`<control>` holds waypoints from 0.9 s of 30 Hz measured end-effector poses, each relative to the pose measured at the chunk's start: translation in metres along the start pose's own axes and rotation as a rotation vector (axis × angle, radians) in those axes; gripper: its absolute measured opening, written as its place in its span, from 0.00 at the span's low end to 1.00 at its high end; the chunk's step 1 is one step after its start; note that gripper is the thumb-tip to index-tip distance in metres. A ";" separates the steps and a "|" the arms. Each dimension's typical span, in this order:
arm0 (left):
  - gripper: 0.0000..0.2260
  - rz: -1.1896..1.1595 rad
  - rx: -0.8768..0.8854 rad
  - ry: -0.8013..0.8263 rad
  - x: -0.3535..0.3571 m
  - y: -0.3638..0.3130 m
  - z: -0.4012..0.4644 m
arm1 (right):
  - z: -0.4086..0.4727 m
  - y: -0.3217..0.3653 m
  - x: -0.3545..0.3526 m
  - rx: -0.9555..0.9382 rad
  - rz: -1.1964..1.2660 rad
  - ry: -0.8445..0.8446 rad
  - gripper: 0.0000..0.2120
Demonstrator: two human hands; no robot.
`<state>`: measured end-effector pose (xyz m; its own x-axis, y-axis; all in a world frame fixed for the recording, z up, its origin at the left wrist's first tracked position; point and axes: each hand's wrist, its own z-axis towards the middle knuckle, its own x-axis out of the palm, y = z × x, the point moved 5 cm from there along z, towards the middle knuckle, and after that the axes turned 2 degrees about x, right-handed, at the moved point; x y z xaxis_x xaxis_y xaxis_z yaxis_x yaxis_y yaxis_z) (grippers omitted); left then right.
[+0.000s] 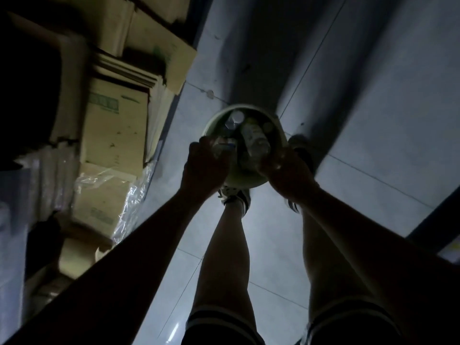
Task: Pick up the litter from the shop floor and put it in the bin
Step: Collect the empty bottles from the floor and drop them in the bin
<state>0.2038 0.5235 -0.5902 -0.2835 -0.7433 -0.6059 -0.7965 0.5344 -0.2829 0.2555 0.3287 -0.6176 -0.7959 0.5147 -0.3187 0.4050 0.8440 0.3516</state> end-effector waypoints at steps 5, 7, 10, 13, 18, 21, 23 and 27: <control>0.20 0.095 0.056 -0.050 -0.040 -0.023 -0.057 | -0.061 0.023 -0.033 -0.051 -0.023 0.022 0.22; 0.19 0.112 0.067 -0.060 -0.059 -0.037 -0.082 | -0.086 0.042 -0.049 -0.105 -0.095 0.012 0.25; 0.19 0.119 0.099 -0.085 -0.088 -0.059 -0.122 | -0.127 0.069 -0.078 -0.161 -0.218 0.015 0.26; 0.19 0.108 0.121 -0.081 -0.117 -0.081 -0.165 | -0.168 0.094 -0.108 -0.219 -0.326 -0.011 0.29; 0.19 0.076 0.110 -0.148 -0.159 -0.095 -0.245 | -0.240 0.127 -0.144 -0.335 -0.554 -0.027 0.30; 0.20 0.031 0.053 -0.192 -0.174 -0.092 -0.296 | -0.283 0.137 -0.155 -0.405 -0.642 0.004 0.34; 0.22 -0.031 0.007 -0.261 -0.181 -0.087 -0.332 | -0.309 0.143 -0.159 -0.444 -0.685 0.056 0.38; 0.21 -0.173 -0.101 -0.407 -0.183 -0.075 -0.400 | -0.355 0.154 -0.158 -0.507 -0.810 0.107 0.36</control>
<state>0.1014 0.4589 -0.1602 0.0749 -0.5888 -0.8048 -0.8673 0.3598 -0.3439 0.2835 0.3239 -0.2007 -0.7956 -0.2334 -0.5591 -0.5084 0.7590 0.4067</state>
